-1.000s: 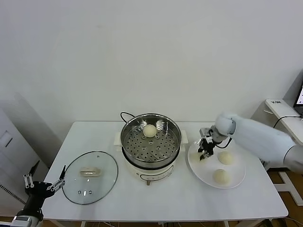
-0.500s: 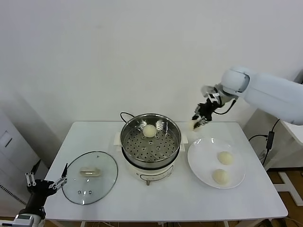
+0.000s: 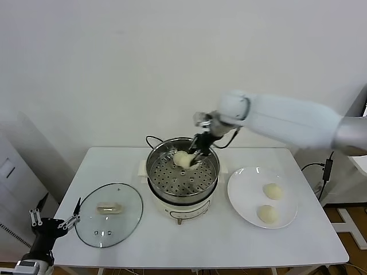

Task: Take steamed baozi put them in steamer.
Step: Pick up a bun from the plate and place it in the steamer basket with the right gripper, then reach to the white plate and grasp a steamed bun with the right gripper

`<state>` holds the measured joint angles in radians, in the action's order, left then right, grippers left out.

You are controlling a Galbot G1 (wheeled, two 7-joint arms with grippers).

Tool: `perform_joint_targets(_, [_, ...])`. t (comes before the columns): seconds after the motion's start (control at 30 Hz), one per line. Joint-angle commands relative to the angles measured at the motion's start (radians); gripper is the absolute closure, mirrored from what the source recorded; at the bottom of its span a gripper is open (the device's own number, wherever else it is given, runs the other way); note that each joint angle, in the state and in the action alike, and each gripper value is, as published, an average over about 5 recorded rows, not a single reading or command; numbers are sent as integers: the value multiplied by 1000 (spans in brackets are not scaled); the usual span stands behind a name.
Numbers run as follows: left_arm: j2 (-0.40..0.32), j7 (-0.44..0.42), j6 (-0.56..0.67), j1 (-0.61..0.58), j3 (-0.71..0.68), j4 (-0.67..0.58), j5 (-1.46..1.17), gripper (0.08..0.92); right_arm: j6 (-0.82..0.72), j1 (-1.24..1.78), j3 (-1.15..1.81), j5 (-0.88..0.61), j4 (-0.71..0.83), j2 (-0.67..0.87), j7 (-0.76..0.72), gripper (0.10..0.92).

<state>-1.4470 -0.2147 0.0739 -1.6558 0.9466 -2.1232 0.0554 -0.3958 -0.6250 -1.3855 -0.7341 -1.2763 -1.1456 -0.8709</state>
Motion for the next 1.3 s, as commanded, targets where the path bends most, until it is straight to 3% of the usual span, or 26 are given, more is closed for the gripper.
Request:
perform_joint_targets(0.03, [0, 0, -1, -1, 1, -1, -4, 177, -86, 116, 42, -14, 77, -173, 126, 643])
perform_joint_targets(0.4, [-14, -1, 2, 0, -3, 2, -3, 177, -84, 157, 36, 31, 121, -189, 149, 510])
perform_joint_targets(0.73, [-14, -1, -2, 8, -18, 5, 5, 177, -83, 85, 29, 38, 78, -136, 122, 243])
perform_joint_targets(0.83, [-12, -1, -4, 10, -21, 2, 5, 177, -73, 40, 28, 40, 56, -83, 86, 209])
perform_joint_targets(1.07, [-8, -1, -2, 9, -21, 2, 3, 177, 31, -129, 49, 101, 53, 120, -187, 203])
perform_joint_targets(1.3, [-8, 0, -8, 16, -31, -8, 12, 177, 201, -206, -7, 331, 112, 336, -421, 203])
